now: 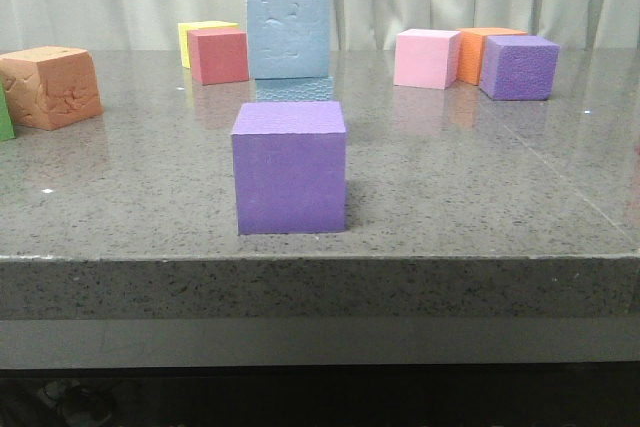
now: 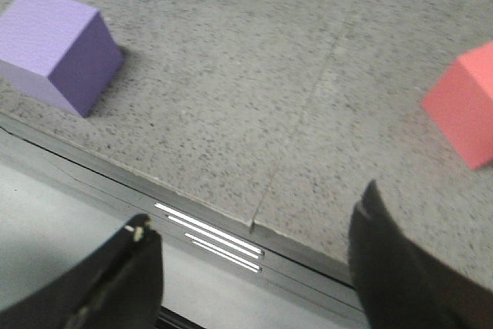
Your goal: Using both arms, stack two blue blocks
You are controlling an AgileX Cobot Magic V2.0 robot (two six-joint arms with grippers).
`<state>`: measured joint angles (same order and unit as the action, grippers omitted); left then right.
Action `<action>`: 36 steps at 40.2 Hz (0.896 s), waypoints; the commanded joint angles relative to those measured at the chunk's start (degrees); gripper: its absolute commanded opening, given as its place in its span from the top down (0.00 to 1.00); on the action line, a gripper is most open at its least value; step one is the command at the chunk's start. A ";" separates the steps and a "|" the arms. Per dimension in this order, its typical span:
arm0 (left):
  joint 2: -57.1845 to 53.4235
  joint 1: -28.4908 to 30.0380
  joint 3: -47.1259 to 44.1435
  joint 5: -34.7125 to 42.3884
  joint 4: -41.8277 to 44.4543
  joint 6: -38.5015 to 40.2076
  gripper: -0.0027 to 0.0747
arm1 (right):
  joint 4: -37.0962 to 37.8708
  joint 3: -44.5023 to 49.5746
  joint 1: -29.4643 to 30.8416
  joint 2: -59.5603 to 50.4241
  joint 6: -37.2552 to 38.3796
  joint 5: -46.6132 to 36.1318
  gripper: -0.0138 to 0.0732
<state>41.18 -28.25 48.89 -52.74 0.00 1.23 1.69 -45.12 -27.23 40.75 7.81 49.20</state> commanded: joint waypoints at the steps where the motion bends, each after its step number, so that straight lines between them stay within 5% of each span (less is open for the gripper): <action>1: -1.48 -0.24 0.37 5.06 0.00 0.66 0.27 | 0.94 -2.12 0.41 -2.24 0.95 -0.63 0.33; 8: -1.58 -0.24 0.39 5.58 0.00 0.66 0.39 | 1.06 -2.12 0.41 -5.27 0.59 -0.69 0.48; 19: -1.58 -0.24 0.39 7.78 0.32 0.66 0.98 | 1.35 -1.65 0.41 -6.06 0.59 -0.47 0.93; 36: -1.58 -0.24 0.39 7.63 0.44 0.66 0.99 | 1.59 -1.53 0.41 -6.06 0.59 0.41 0.92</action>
<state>39.63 -28.25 47.78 -49.27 0.30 1.23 2.28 -45.21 -27.10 34.68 8.50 52.73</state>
